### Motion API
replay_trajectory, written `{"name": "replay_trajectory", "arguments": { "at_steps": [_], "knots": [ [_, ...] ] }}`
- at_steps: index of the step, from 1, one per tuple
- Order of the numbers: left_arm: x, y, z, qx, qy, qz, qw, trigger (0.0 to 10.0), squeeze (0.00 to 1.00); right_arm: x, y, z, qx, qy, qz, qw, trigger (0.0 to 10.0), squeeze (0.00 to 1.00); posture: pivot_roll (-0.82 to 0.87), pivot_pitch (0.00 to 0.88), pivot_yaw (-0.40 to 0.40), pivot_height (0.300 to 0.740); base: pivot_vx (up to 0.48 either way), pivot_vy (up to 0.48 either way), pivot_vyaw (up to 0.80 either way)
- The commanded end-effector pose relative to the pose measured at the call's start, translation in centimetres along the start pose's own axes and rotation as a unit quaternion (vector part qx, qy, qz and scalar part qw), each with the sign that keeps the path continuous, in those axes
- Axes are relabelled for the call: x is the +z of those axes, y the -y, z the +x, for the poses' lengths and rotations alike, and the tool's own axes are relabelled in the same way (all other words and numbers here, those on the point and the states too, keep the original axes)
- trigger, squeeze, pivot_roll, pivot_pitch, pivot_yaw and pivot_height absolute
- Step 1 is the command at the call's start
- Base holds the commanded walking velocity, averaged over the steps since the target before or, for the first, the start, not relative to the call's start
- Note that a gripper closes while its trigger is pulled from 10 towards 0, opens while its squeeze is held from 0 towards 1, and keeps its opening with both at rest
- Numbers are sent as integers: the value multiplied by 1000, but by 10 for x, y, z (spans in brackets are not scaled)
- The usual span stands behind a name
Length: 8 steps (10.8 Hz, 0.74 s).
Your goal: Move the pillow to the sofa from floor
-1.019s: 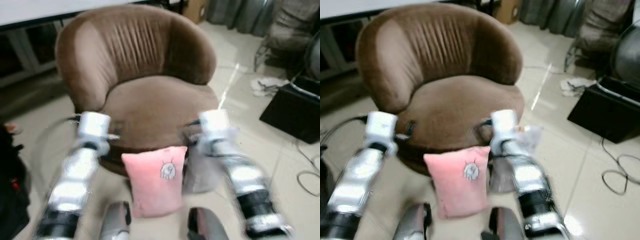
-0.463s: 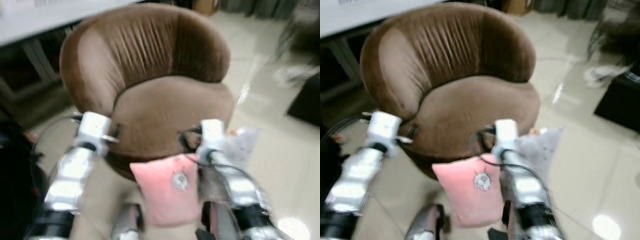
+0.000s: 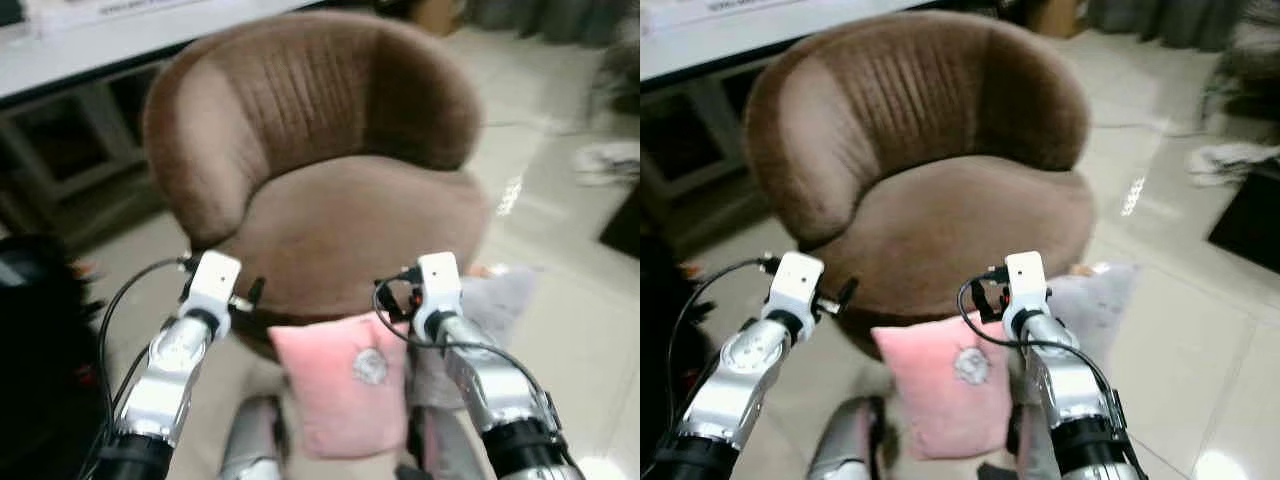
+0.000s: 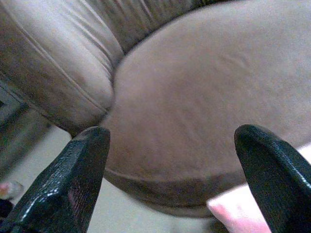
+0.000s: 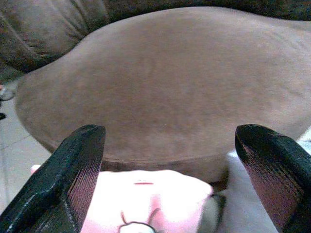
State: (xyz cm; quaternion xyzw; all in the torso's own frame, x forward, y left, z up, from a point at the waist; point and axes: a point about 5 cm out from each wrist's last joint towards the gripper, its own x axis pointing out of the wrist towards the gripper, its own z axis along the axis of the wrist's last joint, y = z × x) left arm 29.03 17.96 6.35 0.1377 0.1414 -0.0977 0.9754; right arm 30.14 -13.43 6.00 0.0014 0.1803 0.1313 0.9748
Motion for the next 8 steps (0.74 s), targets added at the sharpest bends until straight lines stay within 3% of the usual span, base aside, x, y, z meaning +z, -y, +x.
{"name": "replay_trajectory", "arguments": {
  "at_steps": [1,8],
  "knots": [
    [0,0,3,5,-3,1,1000,10000,0,7,-3,4,10,6,-11,1000,10000,0,-7,0,49,572,0,0,0],
    [-8,2,6,21,-5,-5,1000,10000,0,2,7,2,9,-27,-52,998,10000,0,-13,0,32,539,0,0,0]
  ]
}}
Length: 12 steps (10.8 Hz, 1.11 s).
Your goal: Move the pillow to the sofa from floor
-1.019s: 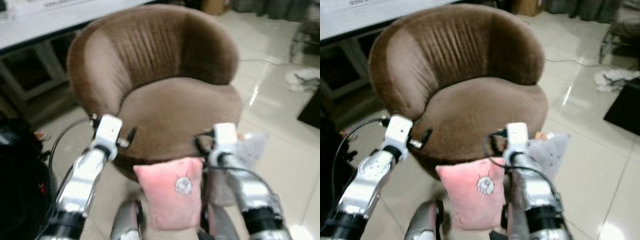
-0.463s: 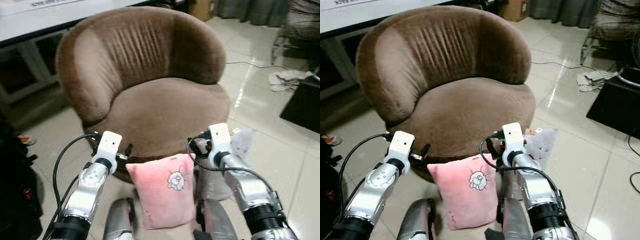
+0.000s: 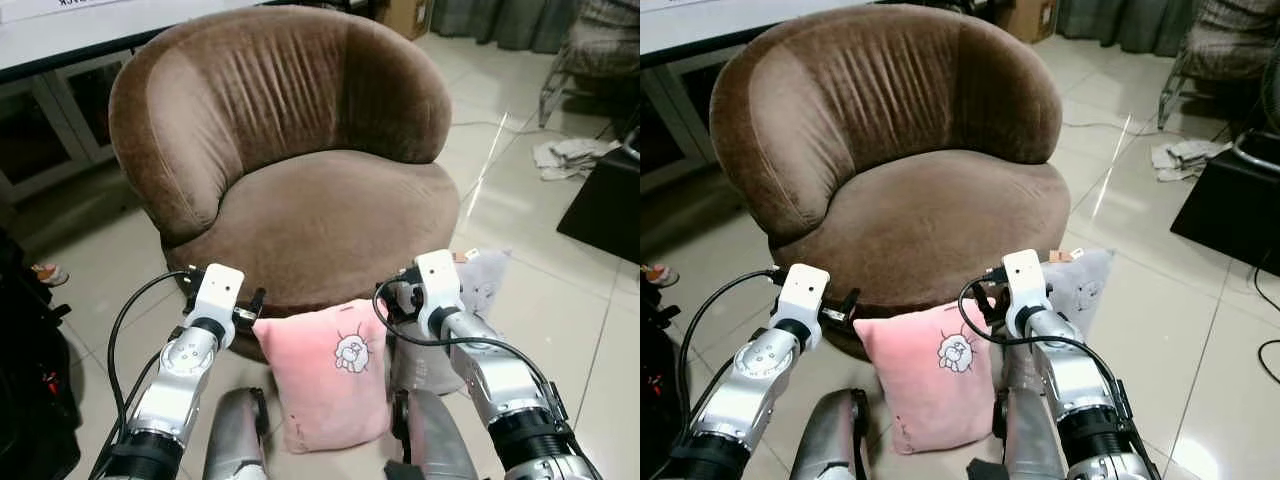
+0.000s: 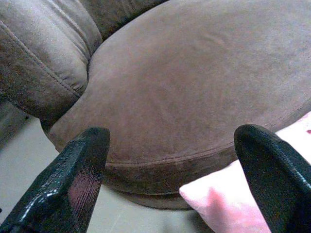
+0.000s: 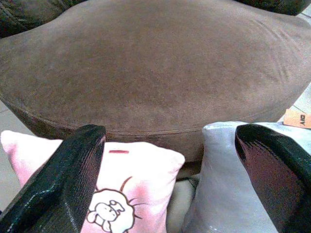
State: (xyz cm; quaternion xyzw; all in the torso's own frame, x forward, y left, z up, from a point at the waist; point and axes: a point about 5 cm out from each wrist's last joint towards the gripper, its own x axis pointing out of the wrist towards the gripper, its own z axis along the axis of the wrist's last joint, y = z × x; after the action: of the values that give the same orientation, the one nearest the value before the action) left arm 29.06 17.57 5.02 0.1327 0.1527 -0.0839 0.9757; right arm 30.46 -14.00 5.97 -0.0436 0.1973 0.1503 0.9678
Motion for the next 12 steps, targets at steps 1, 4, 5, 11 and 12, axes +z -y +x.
{"name": "replay_trajectory", "arguments": {
  "at_steps": [1,4,5,11,12],
  "knots": [
    [3,-6,2,11,6,5,1000,10000,0,1,0,0,-1,-1,-5,1000,10000,0,-13,0,32,539,0,0,0],
    [-2,-7,8,8,-14,-49,999,10000,353,6,-1,0,6,9,-6,1000,10000,0,-14,0,27,539,0,0,0],
    [-16,-18,12,40,-51,-124,990,10000,1000,9,-5,0,19,3,-24,1000,10000,0,-19,0,16,539,0,0,0],
    [-56,-55,9,91,-169,-230,954,10000,1000,19,-8,-18,68,-49,-49,995,10000,0,-102,87,-79,539,0,0,0],
    [-50,-57,11,91,-137,-260,952,10000,1000,19,-11,-27,104,-39,-63,992,10000,0,-111,144,-108,539,0,0,0]
  ]
}}
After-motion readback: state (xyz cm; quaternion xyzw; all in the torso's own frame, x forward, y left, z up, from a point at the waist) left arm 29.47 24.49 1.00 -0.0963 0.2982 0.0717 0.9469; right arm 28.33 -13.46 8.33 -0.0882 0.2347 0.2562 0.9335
